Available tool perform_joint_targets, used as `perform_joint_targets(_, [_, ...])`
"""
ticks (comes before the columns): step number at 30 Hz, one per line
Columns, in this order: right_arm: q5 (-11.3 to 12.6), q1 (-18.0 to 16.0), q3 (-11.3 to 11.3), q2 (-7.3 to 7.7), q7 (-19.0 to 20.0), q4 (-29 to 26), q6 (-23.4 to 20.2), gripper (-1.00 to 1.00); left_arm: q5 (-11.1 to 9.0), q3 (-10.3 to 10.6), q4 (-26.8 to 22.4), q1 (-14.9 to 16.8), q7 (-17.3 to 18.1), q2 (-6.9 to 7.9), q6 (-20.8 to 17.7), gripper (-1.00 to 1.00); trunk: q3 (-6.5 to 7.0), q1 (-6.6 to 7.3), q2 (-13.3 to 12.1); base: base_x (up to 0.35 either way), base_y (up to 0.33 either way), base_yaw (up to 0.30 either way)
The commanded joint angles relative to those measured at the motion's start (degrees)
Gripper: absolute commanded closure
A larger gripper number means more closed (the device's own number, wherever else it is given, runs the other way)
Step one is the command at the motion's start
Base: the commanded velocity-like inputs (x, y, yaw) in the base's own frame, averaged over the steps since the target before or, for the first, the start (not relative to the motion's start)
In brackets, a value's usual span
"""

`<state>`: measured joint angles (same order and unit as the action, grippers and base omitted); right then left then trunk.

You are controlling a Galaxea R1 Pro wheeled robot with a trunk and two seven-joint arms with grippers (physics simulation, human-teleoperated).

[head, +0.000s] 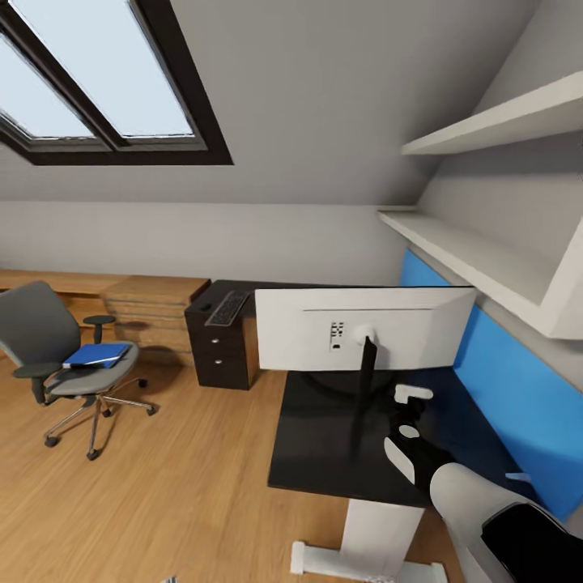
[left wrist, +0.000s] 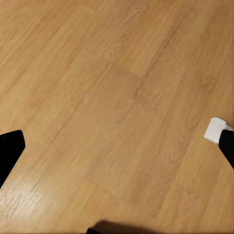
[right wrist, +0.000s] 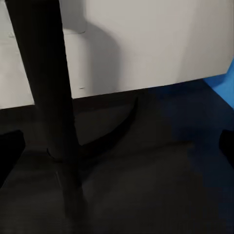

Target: In the bedroom, organize the workspace by keeping the computer under the desk, ensuring the monitor is on the desk, placing the keyboard on the desk next to the monitor, placing the mouse on the desk next to the keyboard, moving the folder from the swivel chair onto the desk next to the mouse, stacking the notebook on top of the folder with the pen on top of the notebook, and positioning the swivel chair next to the desk.

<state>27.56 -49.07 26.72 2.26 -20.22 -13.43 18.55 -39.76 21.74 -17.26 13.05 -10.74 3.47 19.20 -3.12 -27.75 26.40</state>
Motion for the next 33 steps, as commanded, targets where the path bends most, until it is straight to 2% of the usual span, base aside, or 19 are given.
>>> perform_joint_targets(1, [0.5, -0.1, 0.5, 0.02, -0.3, 0.0, 0.2, -1.00, -0.2, 0.5, -0.1, 0.0, -0.4, 0.05, 0.1, -1.00, -0.13, -0.01, 0.1, -0.269, 0.228, 0.000])
perform_joint_targets(8, [0.5, -0.1, 0.6, -0.02, -0.3, 0.0, 0.0, -1.00, -0.2, 0.5, -0.1, 0.0, -0.4, 0.05, 0.1, -1.00, -0.13, -0.01, 0.1, -0.262, 0.227, 0.000])
perform_joint_targets(12, [0.5, -0.1, 0.6, -0.06, -0.3, 0.0, -0.1, -1.00, -0.2, 0.5, -0.1, 0.0, -0.4, 0.05, 0.1, -1.00, -0.13, -0.01, 0.1, -0.035, 0.288, 0.000])
perform_joint_targets(33, [0.5, -0.1, 0.6, -0.07, -0.3, 0.0, -0.1, -1.00, -0.2, 0.5, -0.1, 0.0, -0.3, 0.05, 0.1, -1.00, -0.13, -0.01, 0.1, 0.174, 0.302, 0.000])
